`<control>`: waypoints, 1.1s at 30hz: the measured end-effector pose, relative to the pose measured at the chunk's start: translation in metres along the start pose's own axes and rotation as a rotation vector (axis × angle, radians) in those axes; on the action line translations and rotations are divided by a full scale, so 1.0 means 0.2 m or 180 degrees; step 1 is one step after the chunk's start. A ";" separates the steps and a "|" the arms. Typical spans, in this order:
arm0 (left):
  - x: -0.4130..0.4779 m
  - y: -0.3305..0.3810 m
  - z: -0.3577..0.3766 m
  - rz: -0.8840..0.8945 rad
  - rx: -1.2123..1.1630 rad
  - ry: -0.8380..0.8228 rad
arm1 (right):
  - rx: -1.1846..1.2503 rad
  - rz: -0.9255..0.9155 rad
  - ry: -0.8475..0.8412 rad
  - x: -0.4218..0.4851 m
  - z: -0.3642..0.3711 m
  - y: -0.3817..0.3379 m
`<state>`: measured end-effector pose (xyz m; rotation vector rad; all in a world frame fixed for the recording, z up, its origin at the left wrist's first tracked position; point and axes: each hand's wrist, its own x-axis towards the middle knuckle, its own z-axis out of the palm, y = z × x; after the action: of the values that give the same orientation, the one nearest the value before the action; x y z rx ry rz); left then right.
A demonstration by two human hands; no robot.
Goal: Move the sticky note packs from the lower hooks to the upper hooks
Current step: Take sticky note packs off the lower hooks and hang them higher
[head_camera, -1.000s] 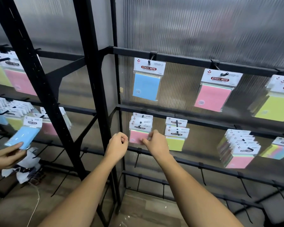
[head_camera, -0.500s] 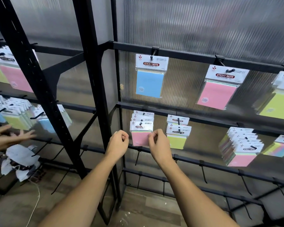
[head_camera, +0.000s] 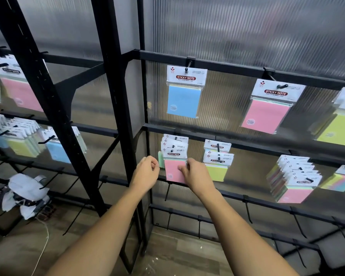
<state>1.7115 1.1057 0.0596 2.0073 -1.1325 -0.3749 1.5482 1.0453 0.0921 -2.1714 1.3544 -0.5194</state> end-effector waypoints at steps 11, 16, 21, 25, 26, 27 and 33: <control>0.09 0.04 0.02 0.0100 0.0490 -0.0305 | 0.0098 -0.0336 -0.0032 -0.12 -0.18 -0.01; 0.09 0.06 0.06 0.0079 0.0186 -0.0225 | 0.0152 -0.0156 -0.0058 -0.15 -0.21 0.06; 0.04 0.08 0.09 0.0078 -0.0004 -0.0145 | 0.0200 -0.0039 -0.0055 -0.21 -0.25 0.08; 0.02 0.08 0.10 0.0108 -0.0113 -0.0191 | 0.0207 0.0047 -0.0067 -0.25 -0.26 0.09; 0.02 0.09 0.10 0.0107 -0.0127 -0.0172 | 0.0213 0.0067 -0.0065 -0.26 -0.26 0.10; 0.01 0.09 0.10 0.0107 -0.0129 -0.0153 | 0.0219 0.0083 -0.0057 -0.27 -0.26 0.10; -0.04 0.13 0.11 0.0025 -0.0189 -0.0044 | 0.0184 0.0037 -0.0024 -0.33 -0.31 0.11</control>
<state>1.6780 1.0930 0.0643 1.9510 -1.1247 -0.4143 1.4690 1.0828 0.1252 -2.1160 1.3309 -0.5390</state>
